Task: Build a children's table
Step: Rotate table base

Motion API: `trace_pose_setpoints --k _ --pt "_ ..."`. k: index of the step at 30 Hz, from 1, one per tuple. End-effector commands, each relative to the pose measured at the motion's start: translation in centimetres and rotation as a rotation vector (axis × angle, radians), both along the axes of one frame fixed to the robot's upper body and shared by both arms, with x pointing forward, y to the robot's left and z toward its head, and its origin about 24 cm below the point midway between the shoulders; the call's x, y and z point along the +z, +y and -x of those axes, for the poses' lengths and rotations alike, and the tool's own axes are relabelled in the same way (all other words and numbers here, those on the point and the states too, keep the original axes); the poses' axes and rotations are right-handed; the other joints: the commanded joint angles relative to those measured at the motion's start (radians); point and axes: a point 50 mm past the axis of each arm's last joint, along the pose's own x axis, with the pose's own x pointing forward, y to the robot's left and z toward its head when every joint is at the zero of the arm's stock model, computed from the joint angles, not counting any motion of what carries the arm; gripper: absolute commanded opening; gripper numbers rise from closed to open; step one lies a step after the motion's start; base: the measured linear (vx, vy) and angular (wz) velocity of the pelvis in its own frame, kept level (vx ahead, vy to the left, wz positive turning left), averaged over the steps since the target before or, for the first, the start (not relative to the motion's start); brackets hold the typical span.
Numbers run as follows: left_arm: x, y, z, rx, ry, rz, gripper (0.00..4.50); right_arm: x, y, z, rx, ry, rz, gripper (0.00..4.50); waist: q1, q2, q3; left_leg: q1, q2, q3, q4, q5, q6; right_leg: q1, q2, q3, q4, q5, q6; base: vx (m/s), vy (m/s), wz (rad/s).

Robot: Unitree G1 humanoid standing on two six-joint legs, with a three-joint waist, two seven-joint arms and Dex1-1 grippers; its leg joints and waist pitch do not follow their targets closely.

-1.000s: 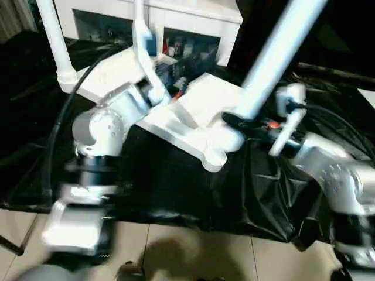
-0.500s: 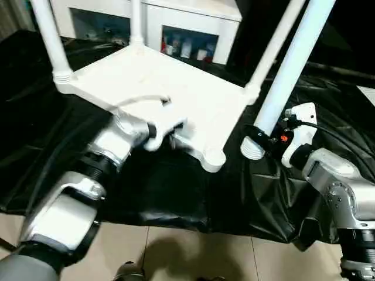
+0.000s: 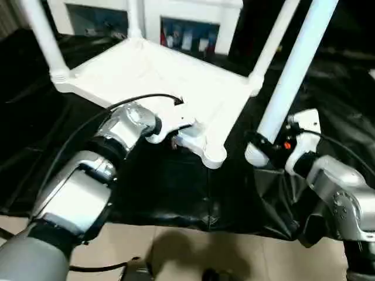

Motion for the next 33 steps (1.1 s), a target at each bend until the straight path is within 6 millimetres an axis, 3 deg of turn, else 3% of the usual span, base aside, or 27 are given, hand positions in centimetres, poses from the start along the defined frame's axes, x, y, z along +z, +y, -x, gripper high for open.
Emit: trace_pose_setpoints --k 1,3,4,5,6,7,9,11,14,15,22,33 --pt "0.7 -0.5 -0.1 -0.041 -0.006 -0.026 4.31 0.6 -0.1 0.3 -0.009 -0.023 0.014 1.88 -0.006 0.004 -0.070 0.019 0.009 -0.007 -0.071 -0.160 0.035 0.058 -0.059 0.045 -0.061 -0.115 -0.223 0.000 0.000 0.00" --pt "0.7 -0.5 -0.1 -0.057 0.009 -0.041 4.13 0.7 -0.1 0.3 -0.006 -0.026 0.019 1.88 -0.012 0.004 -0.073 0.015 0.008 -0.006 -0.067 -0.103 0.057 0.063 -0.057 0.044 -0.049 -0.016 -0.254 0.000 0.000 0.00" --pt "0.7 -0.4 -0.1 -0.064 0.014 -0.051 4.10 0.7 0.0 0.4 -0.004 -0.027 0.022 1.88 -0.015 0.009 -0.069 0.013 0.008 -0.006 -0.066 -0.089 0.072 0.062 -0.055 0.043 -0.047 0.024 -0.268 0.000 0.000 0.00" --pt "0.9 -0.3 -0.1 -0.078 0.025 -0.073 3.98 0.8 -0.1 0.4 -0.003 -0.030 0.028 1.88 -0.018 0.007 -0.068 0.013 0.007 -0.005 -0.065 -0.080 0.086 0.066 -0.056 0.043 -0.044 0.050 -0.279 0.000 0.000 0.00" --pt "1.0 -0.2 -0.1 -0.085 0.029 -0.087 3.81 0.8 -0.2 0.4 -0.004 -0.030 0.029 1.88 -0.017 0.013 -0.068 0.012 0.007 -0.005 -0.065 -0.075 0.090 0.066 -0.058 0.044 -0.043 0.056 -0.283 0.000 0.000 0.00" --pt "1.0 -0.2 -0.1 -0.085 0.029 -0.087 3.70 0.8 -0.2 0.4 -0.004 -0.030 0.029 1.88 -0.018 0.013 -0.067 0.014 0.007 -0.003 -0.065 -0.079 0.097 0.065 -0.057 0.045 -0.045 0.063 -0.288 0.000 0.000 0.00" --pt "1.3 0.1 -0.1 -0.104 0.054 -0.119 3.66 0.9 -0.3 0.4 -0.006 -0.033 0.034 1.88 -0.018 0.014 -0.061 0.016 0.009 -0.002 -0.067 -0.101 0.100 0.063 -0.060 0.045 -0.050 0.024 -0.288 0.000 0.000 0.00" --pt "1.9 0.5 0.1 -0.151 0.095 -0.168 3.26 0.9 -0.6 0.3 -0.011 -0.036 0.048 1.88 -0.019 0.013 -0.055 0.018 0.010 -0.002 -0.072 -0.138 0.086 0.063 -0.064 0.045 -0.059 -0.062 -0.279 0.000 0.000 0.00" --pt "2.3 0.7 0.1 -0.176 0.105 -0.194 3.22 0.9 -0.8 0.2 -0.010 -0.037 0.060 1.88 -0.022 0.014 -0.052 0.019 0.012 -0.002 -0.075 -0.161 0.074 0.059 -0.064 0.046 -0.063 -0.110 -0.272 0.000 0.000 0.00" --pt "2.6 0.8 0.1 -0.195 0.102 -0.208 2.93 0.9 -0.8 0.2 -0.009 -0.038 0.068 1.88 -0.024 0.013 -0.055 0.019 0.013 -0.003 -0.076 -0.161 0.071 0.062 -0.066 0.046 -0.065 -0.121 -0.269 0.000 0.000 0.00" --pt "3.8 1.0 0.3 -0.242 0.112 -0.208 2.34 0.9 -0.9 -0.1 -0.001 -0.042 0.086 1.88 -0.030 0.009 -0.064 0.017 0.014 0.001 -0.073 -0.116 0.087 0.065 -0.066 0.046 -0.054 -0.049 -0.296 0.000 0.000 0.00" --pt "2.5 1.7 0.5 -0.200 0.132 -0.239 1.49 0.4 -0.4 -0.3 0.013 -0.042 0.113 1.88 -0.033 0.012 -0.072 0.017 0.016 0.003 -0.073 -0.123 0.089 0.065 -0.065 0.047 -0.056 -0.056 -0.300 0.000 0.000 0.00"
